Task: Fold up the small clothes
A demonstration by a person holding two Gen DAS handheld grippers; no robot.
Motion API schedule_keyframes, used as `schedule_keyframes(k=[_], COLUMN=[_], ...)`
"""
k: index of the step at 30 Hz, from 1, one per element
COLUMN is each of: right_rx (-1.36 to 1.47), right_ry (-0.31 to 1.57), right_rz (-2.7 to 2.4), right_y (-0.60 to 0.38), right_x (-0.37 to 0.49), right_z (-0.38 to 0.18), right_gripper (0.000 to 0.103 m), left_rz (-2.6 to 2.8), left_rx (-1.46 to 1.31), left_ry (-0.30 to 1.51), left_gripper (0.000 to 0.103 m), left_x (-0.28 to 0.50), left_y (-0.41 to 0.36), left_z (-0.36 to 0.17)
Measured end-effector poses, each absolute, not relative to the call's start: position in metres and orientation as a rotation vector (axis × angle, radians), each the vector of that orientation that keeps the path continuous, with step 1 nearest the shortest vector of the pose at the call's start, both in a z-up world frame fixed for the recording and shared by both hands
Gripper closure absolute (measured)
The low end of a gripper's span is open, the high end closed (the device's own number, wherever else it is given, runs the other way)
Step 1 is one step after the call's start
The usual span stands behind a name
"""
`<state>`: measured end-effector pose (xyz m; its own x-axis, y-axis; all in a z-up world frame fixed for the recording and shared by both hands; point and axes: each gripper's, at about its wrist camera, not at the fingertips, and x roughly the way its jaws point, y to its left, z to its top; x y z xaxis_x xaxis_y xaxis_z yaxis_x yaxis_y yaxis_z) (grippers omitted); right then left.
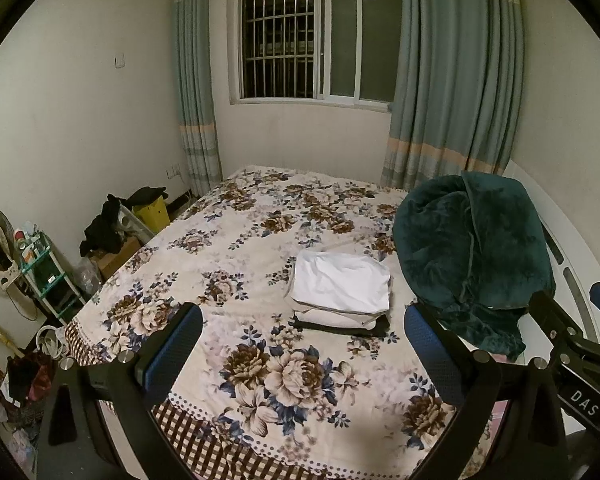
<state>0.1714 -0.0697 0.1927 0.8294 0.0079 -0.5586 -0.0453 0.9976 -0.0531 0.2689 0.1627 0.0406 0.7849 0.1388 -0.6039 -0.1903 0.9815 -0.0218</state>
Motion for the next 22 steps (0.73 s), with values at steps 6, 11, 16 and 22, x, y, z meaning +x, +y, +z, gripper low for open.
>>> schedule_keyframes(k=[6, 11, 16, 22], right_rx=[-0.066, -0.065, -0.064, -0.062], right_ry=[0.592, 0.592, 0.592, 0.59], right_rz=[0.03, 0.032, 0.029, 0.027], right_y=[-0.0675, -0.063, -0.0637, -0.0638], right_x=[0.1708, 0.1711, 0.1694, 0.1684], right_z=[0.1927, 0.1937, 0.1925, 0.1919], right_gripper=[0.0, 0.0, 0.0, 0.0], left_rz=[0.18, 0.185, 0.183, 0.198], left_rx=[-0.082, -0.082, -0.084, -0.083], left_ry=[0.643, 0.642, 0.641, 0.635], left_gripper=[0.0, 0.0, 0.0, 0.0], left_x=[0.2691, 0.2695, 0.269, 0.265], left_y=[0.1629, 0.1626, 0.1626, 0.1608], left_z=[0.0415, 0.0412, 0.0404, 0.0398])
